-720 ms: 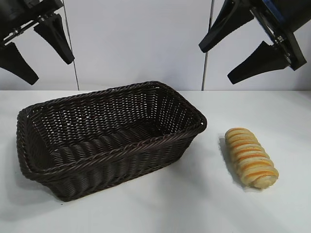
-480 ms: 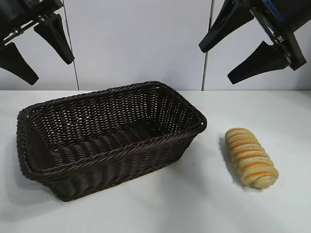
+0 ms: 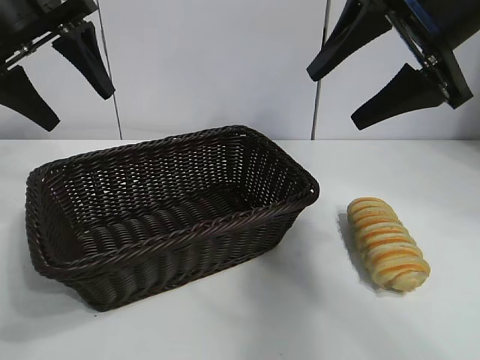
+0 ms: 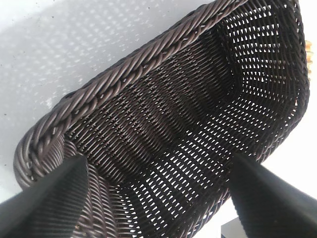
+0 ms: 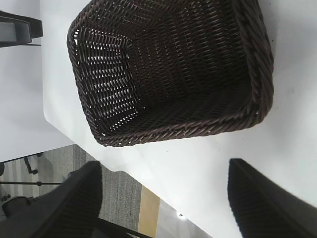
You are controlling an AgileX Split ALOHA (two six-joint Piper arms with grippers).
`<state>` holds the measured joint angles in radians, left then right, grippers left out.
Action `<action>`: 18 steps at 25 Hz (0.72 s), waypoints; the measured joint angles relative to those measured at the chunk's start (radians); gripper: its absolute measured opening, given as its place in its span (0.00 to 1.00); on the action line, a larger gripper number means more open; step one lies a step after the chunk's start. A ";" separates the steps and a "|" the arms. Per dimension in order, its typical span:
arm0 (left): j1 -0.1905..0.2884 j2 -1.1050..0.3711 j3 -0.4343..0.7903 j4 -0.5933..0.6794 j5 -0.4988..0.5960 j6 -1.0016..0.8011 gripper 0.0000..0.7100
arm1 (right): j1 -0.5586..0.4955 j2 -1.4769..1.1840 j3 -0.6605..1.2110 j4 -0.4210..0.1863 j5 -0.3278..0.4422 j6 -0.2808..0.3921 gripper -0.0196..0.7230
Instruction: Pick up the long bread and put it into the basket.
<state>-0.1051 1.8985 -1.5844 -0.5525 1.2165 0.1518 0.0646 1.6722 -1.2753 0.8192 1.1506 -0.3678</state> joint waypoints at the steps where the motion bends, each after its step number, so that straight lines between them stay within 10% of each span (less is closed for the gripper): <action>1: 0.000 0.000 0.000 0.000 0.000 0.000 0.80 | 0.000 0.000 0.000 0.000 0.000 0.000 0.69; 18: 0.003 0.000 -0.006 0.005 -0.015 -0.026 0.80 | 0.000 0.000 0.000 0.000 -0.025 0.000 0.69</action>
<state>-0.1020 1.8985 -1.5907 -0.5474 1.2017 0.1262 0.0646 1.6722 -1.2753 0.8192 1.1258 -0.3678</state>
